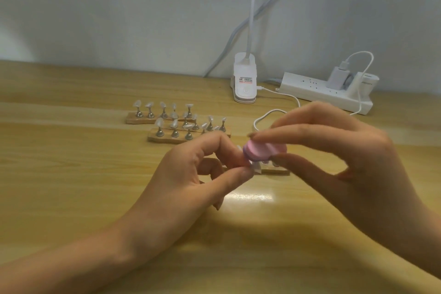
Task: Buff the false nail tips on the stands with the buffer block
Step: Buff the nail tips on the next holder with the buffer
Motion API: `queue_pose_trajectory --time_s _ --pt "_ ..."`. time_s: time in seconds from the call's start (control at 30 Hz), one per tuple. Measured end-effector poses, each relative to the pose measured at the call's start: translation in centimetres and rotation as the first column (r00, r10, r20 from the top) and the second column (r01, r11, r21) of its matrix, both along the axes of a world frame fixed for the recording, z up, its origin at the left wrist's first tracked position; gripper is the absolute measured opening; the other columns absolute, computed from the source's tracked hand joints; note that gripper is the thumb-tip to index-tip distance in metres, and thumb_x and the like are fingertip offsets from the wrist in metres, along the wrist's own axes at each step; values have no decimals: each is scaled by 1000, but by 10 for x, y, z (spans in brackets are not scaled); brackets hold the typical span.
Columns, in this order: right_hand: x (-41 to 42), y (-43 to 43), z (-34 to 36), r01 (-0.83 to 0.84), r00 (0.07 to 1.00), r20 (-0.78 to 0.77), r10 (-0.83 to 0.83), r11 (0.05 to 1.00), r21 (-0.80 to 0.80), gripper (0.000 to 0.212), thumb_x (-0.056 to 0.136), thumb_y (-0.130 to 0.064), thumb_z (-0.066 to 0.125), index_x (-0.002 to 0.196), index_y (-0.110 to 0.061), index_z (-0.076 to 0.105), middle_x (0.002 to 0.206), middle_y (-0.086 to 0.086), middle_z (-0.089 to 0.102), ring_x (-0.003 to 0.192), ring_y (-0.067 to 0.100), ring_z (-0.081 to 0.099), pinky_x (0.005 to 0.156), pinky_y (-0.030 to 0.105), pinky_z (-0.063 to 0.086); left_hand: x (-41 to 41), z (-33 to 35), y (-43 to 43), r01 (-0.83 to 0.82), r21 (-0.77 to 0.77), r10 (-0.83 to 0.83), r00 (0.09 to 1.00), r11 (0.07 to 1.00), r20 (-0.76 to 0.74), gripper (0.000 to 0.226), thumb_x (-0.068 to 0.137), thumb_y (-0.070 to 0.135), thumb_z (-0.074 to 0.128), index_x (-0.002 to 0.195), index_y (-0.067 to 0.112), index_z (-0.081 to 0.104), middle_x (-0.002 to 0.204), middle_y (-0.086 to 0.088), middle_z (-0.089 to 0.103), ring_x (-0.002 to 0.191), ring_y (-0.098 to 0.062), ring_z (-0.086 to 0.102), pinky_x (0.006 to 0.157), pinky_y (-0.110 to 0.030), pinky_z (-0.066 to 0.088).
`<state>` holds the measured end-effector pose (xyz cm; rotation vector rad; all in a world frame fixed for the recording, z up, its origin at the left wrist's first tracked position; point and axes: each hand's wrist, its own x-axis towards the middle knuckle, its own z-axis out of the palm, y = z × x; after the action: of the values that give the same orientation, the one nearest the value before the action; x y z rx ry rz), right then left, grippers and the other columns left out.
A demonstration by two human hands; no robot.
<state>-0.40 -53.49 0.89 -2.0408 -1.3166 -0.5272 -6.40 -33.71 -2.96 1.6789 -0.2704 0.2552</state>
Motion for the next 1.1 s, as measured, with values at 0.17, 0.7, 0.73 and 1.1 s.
queue_pose_trajectory --time_s 0.17,0.7,0.73,1.1 --pt "0 1 0 -21 998 64 22 1000 -15 20 93 -29 63 109 -25 74 102 -7 67 93 19 63 88 38 48 0 1 -1 18 0 -18 1000 1000 4 17 79 30 79 72 30 63 63 15 58 48 -4 48 46 -12 39" --pt "4 1 -1 -54 995 -79 57 998 41 23 89 -27 70 111 -25 71 104 -4 67 99 14 66 83 33 52 0 -1 -3 47 70 -48 999 996 0 8 87 27 68 83 27 62 68 15 56 48 -8 50 49 -22 46" --pt "5 2 -1 -71 995 -61 73 997 27 21 90 -27 68 111 -26 72 104 -5 67 98 15 66 82 32 51 0 -1 -3 49 84 -50 999 995 6 9 87 28 70 84 24 62 68 15 54 49 -8 49 49 -21 45" --pt "9 0 -5 -88 986 -132 98 993 83 23 89 -21 73 112 -21 71 103 0 67 98 15 67 83 27 52 0 0 -2 16 37 -16 1000 999 -23 9 81 26 73 78 28 65 70 9 56 47 -5 45 46 -16 38"
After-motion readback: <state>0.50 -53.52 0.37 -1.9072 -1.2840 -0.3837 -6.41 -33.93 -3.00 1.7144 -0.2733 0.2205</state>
